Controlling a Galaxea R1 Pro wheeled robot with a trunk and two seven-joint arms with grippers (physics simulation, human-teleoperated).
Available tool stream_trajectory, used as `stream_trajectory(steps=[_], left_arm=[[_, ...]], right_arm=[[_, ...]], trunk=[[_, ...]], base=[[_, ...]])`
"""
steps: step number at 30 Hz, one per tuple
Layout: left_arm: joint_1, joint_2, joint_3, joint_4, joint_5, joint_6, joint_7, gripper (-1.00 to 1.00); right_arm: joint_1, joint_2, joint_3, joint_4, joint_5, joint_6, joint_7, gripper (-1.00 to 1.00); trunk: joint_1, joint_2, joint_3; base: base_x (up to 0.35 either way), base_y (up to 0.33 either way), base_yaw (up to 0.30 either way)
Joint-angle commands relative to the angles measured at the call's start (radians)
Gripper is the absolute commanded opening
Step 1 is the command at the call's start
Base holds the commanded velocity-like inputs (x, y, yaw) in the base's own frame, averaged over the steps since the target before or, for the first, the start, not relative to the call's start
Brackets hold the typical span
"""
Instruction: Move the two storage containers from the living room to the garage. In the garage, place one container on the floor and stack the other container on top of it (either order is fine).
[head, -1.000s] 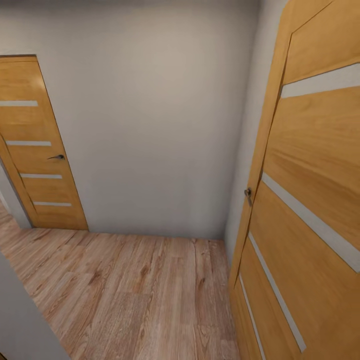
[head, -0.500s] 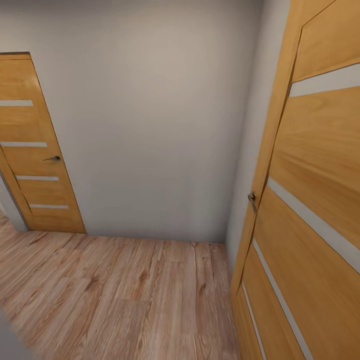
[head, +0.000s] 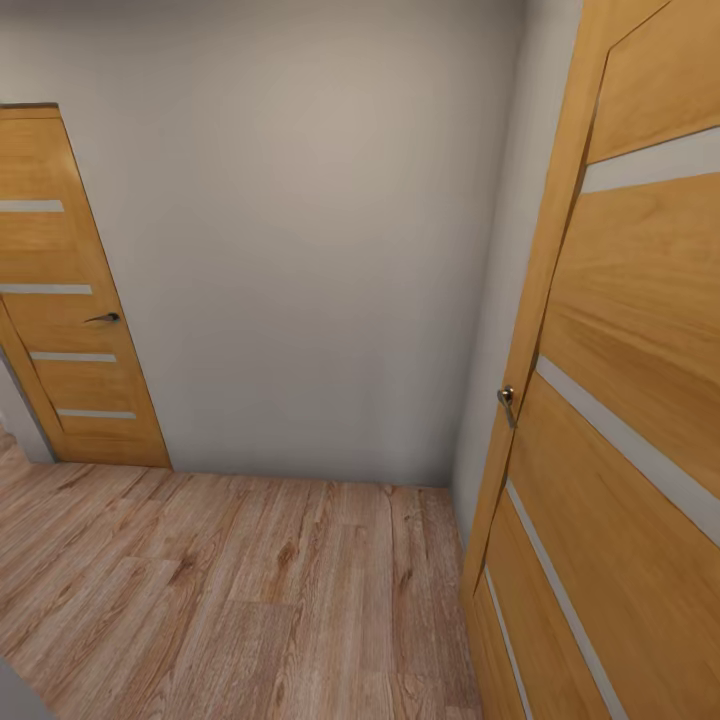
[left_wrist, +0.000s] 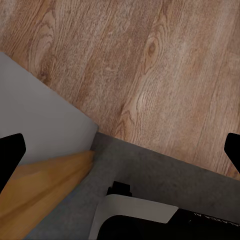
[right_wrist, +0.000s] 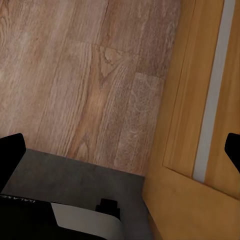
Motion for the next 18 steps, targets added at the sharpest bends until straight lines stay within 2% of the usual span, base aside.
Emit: stream_trajectory(steps=[1,8,18], left_arm=[[-0.002,0.0,0.0,0.005,0.004,-0.007,0.0,1.0],[-0.002,0.0,0.0,0.005,0.004,-0.006,0.0,1.0],[-0.002,0.0,0.0,0.005,0.004,-0.006,0.0,1.0]], right_arm=[[-0.002,0.0,0.007,0.004,0.001,-0.007,0.0,1.0],[-0.002,-0.001,0.008,0.005,0.001,-0.008,0.0,1.0],[-0.002,0.0,0.008,0.004,0.001,-0.008,0.0,1.0]], trunk=[[0.001,-0.002,-0.002],[0.001,-0.002,-0.002],[0.001,-0.002,-0.002]], base=[[0.0,0.0,0.0],[0.063,0.0,0.0],[0.222,0.029,0.0]])
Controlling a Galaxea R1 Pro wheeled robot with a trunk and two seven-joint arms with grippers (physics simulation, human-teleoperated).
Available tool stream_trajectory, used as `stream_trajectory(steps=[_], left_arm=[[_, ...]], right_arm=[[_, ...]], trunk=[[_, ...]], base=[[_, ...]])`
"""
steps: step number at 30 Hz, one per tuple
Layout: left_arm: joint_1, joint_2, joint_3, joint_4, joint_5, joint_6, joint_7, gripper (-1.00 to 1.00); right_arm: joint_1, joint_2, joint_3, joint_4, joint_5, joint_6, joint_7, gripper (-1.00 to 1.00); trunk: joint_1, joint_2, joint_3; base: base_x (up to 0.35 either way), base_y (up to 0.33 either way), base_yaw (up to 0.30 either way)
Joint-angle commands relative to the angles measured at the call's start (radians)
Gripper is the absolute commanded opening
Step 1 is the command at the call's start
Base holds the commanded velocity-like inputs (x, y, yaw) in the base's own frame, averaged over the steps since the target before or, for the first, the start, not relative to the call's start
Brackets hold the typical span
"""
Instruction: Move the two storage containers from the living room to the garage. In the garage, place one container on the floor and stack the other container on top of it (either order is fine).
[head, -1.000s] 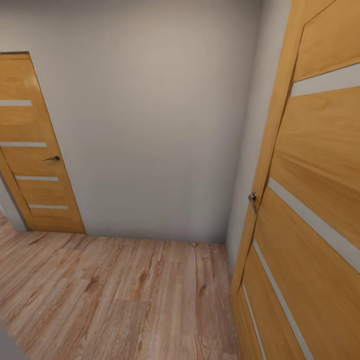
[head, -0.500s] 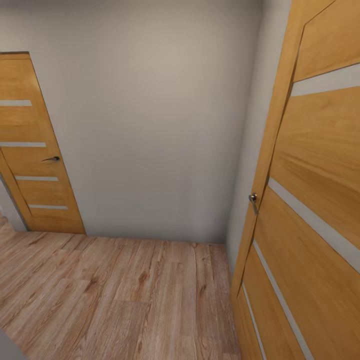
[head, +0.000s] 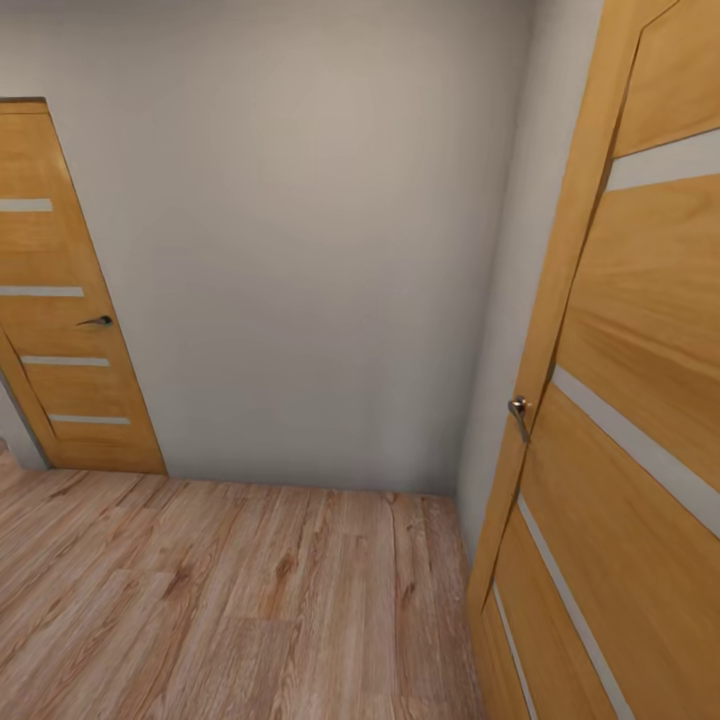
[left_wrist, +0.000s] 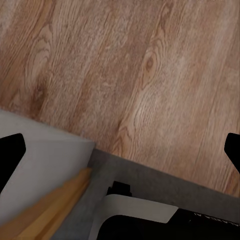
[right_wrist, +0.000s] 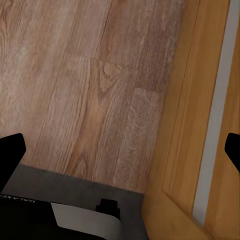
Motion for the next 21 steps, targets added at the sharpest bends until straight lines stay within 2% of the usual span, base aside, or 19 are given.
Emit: stream_trajectory(steps=[1,21], left_arm=[[-0.002,0.0,0.0,0.005,0.004,-0.008,0.0,1.0],[-0.002,-0.001,0.0,0.005,0.004,-0.008,0.0,1.0]], right_arm=[[-0.002,0.0,0.007,0.005,0.001,-0.007,0.0,1.0],[-0.002,-0.001,0.006,0.005,0.001,-0.007,0.0,1.0]], trunk=[[0.001,-0.002,-0.002],[0.001,-0.002,-0.002]], base=[[0.068,0.011,0.0],[0.005,0.001,0.0]])
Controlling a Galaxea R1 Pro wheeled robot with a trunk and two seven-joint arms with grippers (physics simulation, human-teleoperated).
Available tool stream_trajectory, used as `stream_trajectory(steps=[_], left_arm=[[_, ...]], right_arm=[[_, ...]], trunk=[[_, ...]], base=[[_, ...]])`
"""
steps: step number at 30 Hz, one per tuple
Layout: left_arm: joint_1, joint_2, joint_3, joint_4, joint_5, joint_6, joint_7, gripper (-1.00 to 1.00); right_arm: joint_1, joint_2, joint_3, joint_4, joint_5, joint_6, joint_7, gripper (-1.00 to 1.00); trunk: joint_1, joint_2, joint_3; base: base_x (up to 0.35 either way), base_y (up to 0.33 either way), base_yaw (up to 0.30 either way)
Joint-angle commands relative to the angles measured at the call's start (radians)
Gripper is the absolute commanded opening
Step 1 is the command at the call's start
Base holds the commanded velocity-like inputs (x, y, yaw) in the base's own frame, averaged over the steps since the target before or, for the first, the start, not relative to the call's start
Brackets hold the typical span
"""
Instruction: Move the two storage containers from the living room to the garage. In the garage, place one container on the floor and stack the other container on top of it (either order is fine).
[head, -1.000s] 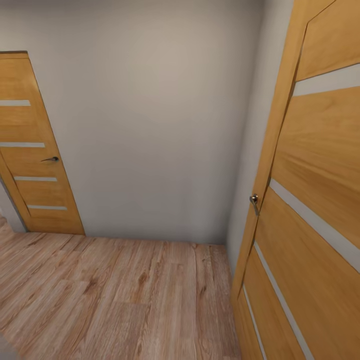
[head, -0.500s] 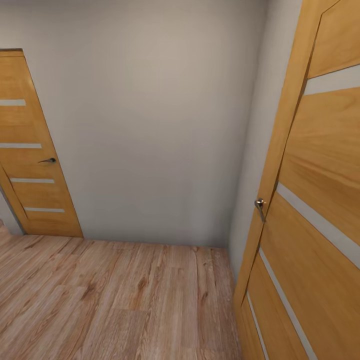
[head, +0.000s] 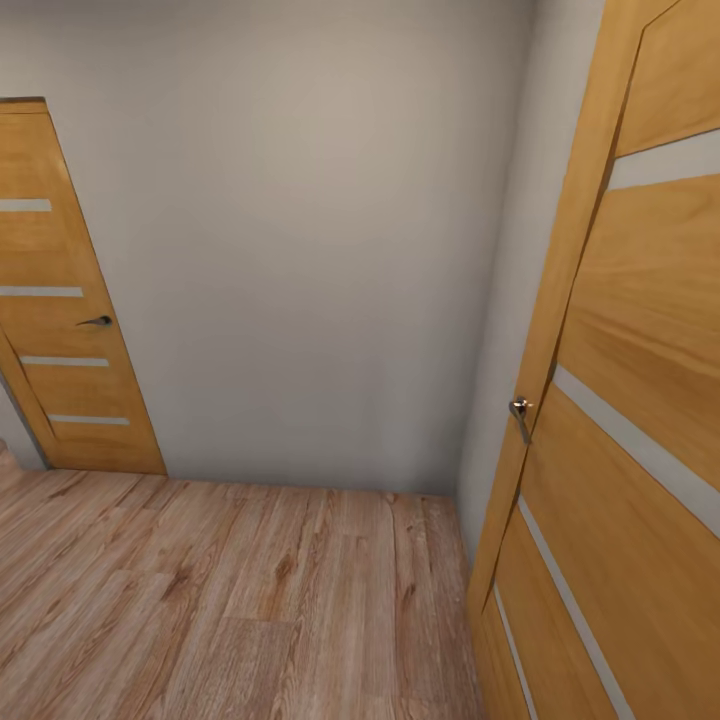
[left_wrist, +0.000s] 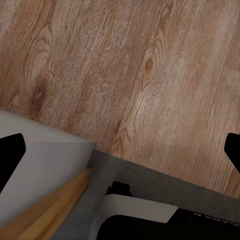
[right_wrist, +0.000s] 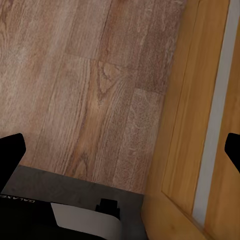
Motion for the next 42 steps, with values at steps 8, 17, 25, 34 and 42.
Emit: stream_trajectory(steps=[8,17,25,34,42], left_arm=[[-0.002,0.001,0.0,0.005,0.004,-0.006,0.0,1.0],[-0.002,0.001,0.0,0.005,0.004,-0.006,0.0,1.0],[-0.002,0.001,0.0,0.005,0.004,-0.007,0.0,1.0],[-0.002,0.001,0.0,0.005,0.004,-0.007,0.0,1.0],[-0.002,0.001,0.0,0.005,0.004,-0.007,0.0,1.0]], right_arm=[[-0.002,0.0,0.007,0.004,0.001,-0.007,-0.001,1.0],[-0.002,0.0,0.008,0.004,0.001,-0.007,0.0,1.0],[-0.002,0.0,0.009,0.004,0.001,-0.007,0.0,1.0],[-0.002,0.0,0.009,0.004,0.001,-0.007,0.0,1.0],[-0.002,0.0,0.009,0.004,0.001,-0.007,0.0,1.0]], trunk=[[0.001,-0.002,-0.002],[0.001,-0.002,-0.002],[0.001,-0.002,-0.002],[0.001,-0.002,-0.002],[0.001,-0.002,-0.002]], base=[[0.15,0.0,0.0],[0.251,0.0,0.0],[0.031,0.0,0.0],[0.011,0.0,0.0],[0.138,0.0,0.0]])
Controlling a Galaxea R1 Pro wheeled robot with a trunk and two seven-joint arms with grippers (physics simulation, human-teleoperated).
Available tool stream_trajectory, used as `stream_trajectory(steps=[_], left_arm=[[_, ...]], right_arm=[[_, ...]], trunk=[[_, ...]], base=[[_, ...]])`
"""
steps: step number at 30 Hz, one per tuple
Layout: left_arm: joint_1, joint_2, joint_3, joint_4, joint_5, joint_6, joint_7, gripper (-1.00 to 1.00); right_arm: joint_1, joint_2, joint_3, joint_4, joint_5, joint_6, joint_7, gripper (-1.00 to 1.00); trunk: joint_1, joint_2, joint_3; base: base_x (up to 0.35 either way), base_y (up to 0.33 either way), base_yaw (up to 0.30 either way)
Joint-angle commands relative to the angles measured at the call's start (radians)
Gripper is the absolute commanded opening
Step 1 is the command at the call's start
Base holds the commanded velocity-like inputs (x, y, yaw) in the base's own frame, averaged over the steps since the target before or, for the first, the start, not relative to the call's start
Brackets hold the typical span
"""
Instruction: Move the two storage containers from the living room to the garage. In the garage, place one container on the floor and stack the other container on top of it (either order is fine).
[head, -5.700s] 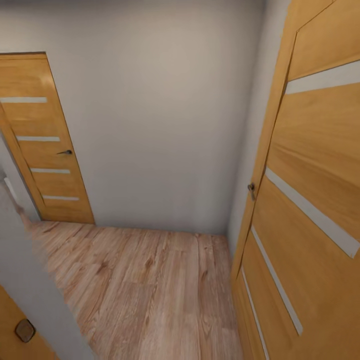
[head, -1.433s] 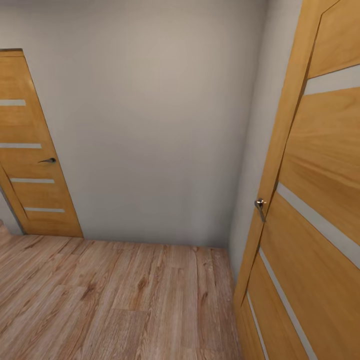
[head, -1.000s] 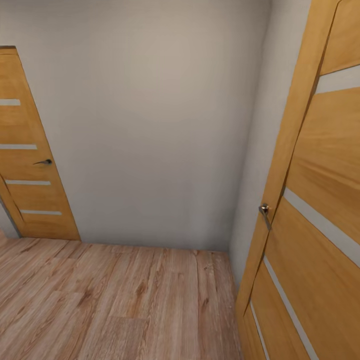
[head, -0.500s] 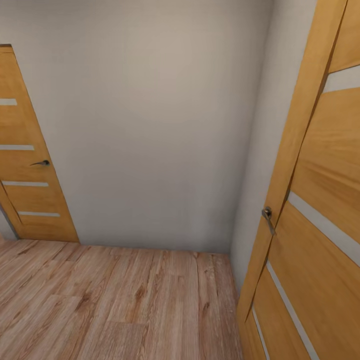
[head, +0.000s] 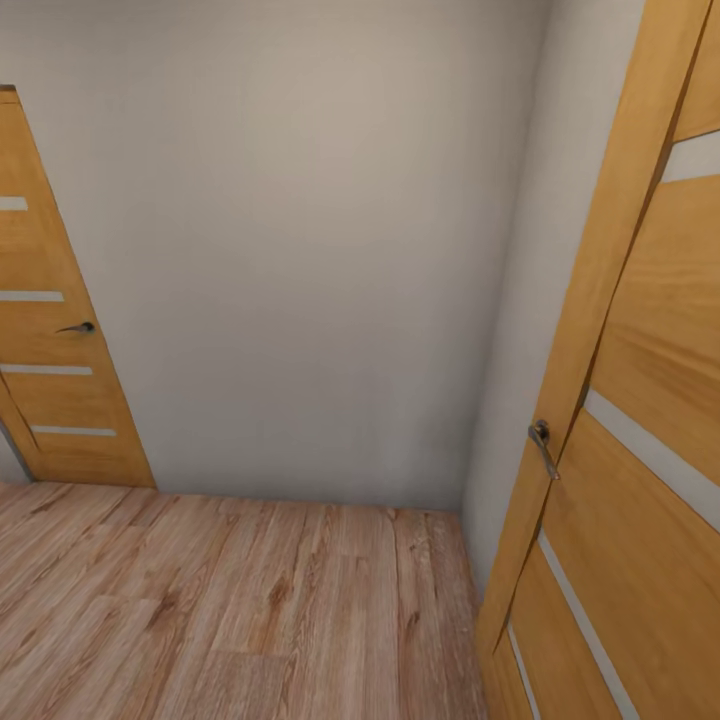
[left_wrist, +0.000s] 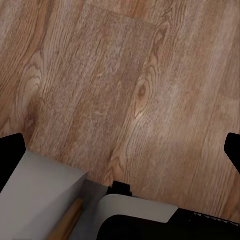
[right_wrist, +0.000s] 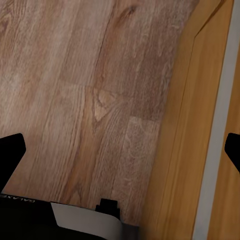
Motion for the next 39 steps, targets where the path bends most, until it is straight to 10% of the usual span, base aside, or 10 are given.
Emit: stream_trajectory(steps=[1,39], left_arm=[[-0.002,0.0,0.0,0.005,0.004,-0.007,0.0,1.0],[-0.002,0.001,0.0,0.005,0.004,-0.007,0.0,1.0]], right_arm=[[-0.002,0.0,0.007,0.004,0.001,-0.007,0.0,1.0],[-0.002,0.0,0.007,0.004,0.001,-0.007,0.0,1.0]], trunk=[[0.001,-0.002,-0.002],[0.001,-0.002,-0.002]], base=[[0.051,0.0,0.0],[0.05,0.0,0.0]])
